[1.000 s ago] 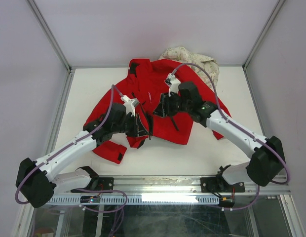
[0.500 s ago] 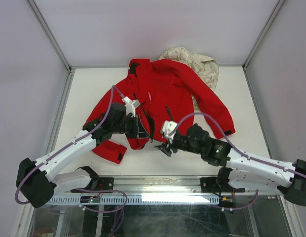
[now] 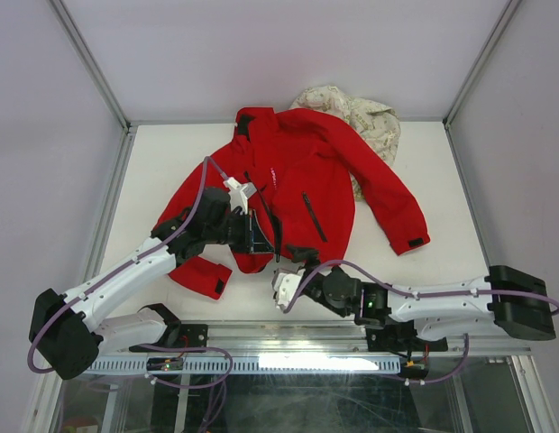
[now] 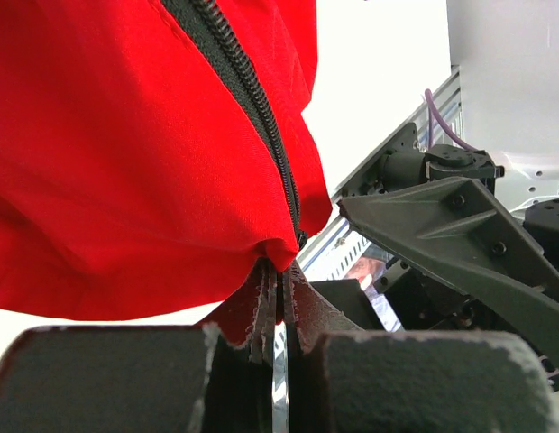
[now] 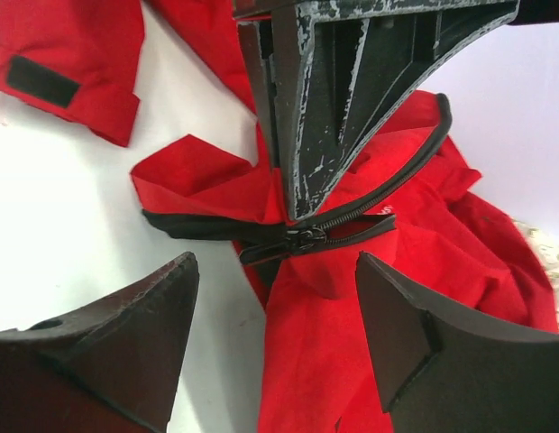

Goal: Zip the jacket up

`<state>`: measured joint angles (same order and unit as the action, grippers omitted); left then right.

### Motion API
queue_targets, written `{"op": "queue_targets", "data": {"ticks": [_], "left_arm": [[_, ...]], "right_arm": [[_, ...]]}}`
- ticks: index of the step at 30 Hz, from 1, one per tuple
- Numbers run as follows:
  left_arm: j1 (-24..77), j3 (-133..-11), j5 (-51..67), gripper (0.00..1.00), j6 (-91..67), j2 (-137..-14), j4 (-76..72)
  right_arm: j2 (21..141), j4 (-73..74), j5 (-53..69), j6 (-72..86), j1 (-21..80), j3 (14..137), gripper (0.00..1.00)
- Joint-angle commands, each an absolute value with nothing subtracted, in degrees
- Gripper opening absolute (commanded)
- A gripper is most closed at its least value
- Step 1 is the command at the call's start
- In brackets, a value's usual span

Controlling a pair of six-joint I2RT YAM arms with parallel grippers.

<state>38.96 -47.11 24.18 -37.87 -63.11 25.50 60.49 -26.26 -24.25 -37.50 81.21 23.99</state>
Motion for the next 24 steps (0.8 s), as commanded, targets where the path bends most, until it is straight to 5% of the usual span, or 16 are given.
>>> {"op": "queue_targets", "data": {"ticks": [1, 12, 24], "left_arm": [[39.05, -47.98, 25.88, 0.00, -38.89, -61.53, 24.17], [39.10, -47.30, 25.84, 0.00, -39.20, -61.17, 24.08], [39.05, -46.05, 25.42, 0.00, -38.92, -60.91, 24.08]], "right_arm": [[64.16, -41.85, -31.56, -43.45, 82.38, 23.33, 0.73], [66.44, -44.37, -32.34, -45.47, 82.55, 23.82, 0.67], [60.49, -33.56, -28.98, -39.19, 82.44, 26.41, 0.30]]}}
